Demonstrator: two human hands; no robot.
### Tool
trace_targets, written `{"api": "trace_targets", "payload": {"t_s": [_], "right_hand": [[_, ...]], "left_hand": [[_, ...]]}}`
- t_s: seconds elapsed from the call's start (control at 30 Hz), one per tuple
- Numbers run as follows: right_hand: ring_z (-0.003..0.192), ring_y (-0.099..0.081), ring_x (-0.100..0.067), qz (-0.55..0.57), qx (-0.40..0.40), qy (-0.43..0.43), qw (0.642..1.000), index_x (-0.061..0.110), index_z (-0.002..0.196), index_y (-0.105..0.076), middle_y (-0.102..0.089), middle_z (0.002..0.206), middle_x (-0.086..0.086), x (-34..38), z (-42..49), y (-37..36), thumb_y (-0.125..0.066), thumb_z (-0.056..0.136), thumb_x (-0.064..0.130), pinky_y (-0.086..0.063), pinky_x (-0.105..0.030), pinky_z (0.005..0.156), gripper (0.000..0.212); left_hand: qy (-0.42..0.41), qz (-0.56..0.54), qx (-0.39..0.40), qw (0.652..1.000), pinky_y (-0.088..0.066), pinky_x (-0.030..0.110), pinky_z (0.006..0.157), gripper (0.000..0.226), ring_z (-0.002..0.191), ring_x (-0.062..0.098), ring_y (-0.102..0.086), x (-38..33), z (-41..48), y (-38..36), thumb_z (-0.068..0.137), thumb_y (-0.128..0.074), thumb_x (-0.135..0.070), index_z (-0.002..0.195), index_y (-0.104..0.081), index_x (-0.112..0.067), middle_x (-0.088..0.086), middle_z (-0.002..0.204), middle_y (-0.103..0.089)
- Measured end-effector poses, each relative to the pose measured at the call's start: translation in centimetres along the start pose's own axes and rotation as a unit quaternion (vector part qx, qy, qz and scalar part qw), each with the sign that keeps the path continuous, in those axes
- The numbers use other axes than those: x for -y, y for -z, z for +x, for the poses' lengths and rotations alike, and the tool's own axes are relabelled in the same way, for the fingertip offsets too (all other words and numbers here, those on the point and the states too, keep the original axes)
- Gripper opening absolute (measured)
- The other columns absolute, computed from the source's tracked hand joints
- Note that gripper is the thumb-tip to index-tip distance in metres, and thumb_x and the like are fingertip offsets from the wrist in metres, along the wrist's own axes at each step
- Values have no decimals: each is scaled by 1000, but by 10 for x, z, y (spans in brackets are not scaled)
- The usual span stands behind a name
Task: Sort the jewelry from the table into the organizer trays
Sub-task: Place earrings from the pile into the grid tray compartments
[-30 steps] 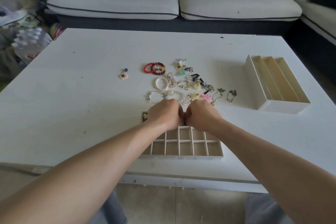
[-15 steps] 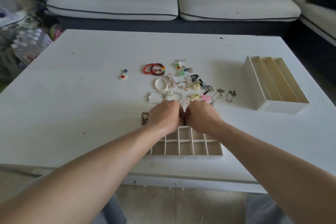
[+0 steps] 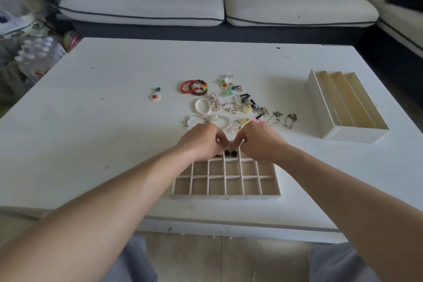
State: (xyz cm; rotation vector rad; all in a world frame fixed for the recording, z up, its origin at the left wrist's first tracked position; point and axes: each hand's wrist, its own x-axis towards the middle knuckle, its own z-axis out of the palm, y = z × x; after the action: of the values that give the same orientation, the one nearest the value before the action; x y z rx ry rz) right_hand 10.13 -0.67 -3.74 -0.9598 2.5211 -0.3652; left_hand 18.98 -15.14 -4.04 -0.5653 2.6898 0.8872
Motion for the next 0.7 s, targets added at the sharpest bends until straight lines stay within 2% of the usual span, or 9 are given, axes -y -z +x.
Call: {"api": "trace_targets", "payload": {"t_s": [0.1, 0.2, 0.3, 0.37, 0.43, 0.5, 0.57, 0.7], "right_hand": [[84, -65, -18, -13, 22, -4, 1000, 35, 101, -78, -67, 102, 5, -1, 1, -5, -53, 88, 9, -55, -29, 67, 38], [82, -63, -17, -14, 14, -6, 1000, 35, 102, -78, -64, 95, 7, 0, 1, -3, -53, 88, 9, -50, -27, 63, 38], [76, -61, -16, -10, 16, -5, 1000, 33, 101, -78, -64, 91, 6, 0, 1, -2, -53, 89, 10, -48, -27, 60, 36], [79, -63, -16, -8, 25, -2, 1000, 32, 101, -78, -66, 93, 5, 1, 0, -2, -54, 89, 11, -55, -30, 65, 34], [81, -64, -17, 5, 22, 3, 1000, 32, 101, -77, -65, 92, 6, 0, 0, 1, -55, 90, 14, -58, -32, 72, 31], [85, -64, -17, 22, -2, 3, 1000, 32, 100, -76, -63, 89, 9, -1, 2, 8, -55, 89, 16, -57, -32, 76, 29], [82, -63, -15, 36, -29, -2, 999, 31, 95, -76, -59, 82, 13, -5, 5, 17, -55, 87, 12, -55, -29, 74, 30], [77, -63, -16, 68, -75, -33, 994, 27, 90, -77, -61, 79, 14, -26, 14, 31, -57, 87, 9, -50, -26, 64, 28]], "left_hand": [[-5, 20, 12, 1000, -57, 38, 89, 25, 95, 16, -65, 0, -2, -2, 87, -63, -21, 78, -70, -44, -12, 99, -69], [-12, 33, 1, 999, -58, 38, 86, 23, 94, 18, -66, -3, -2, -3, 88, -62, -22, 83, -72, -42, -9, 101, -71], [-11, 56, -9, 998, -57, 36, 84, 16, 95, 19, -66, -3, 0, -4, 91, -63, -29, 89, -73, -41, -8, 103, -70], [-8, 56, -11, 998, -57, 35, 81, 10, 94, 19, -66, -3, 2, -4, 91, -64, -37, 85, -71, -41, -8, 101, -70], [-11, 36, -15, 999, -56, 32, 78, 15, 88, 16, -66, -3, 3, -1, 91, -65, -45, 90, -75, -34, -9, 97, -69], [-17, 16, -26, 999, -53, 29, 71, 14, 77, 11, -64, -5, 5, 4, 91, -66, -35, 100, -76, -32, -11, 92, -65], [-23, -3, -49, 999, -48, 28, 63, 15, 66, 9, -60, -8, 9, 9, 90, -65, -24, 99, -75, -31, -12, 90, -62], [-15, -31, -86, 996, -53, 30, 73, 14, 79, 13, -65, -10, 22, 14, 87, -65, -21, 91, -74, -31, -12, 89, -66]]}}
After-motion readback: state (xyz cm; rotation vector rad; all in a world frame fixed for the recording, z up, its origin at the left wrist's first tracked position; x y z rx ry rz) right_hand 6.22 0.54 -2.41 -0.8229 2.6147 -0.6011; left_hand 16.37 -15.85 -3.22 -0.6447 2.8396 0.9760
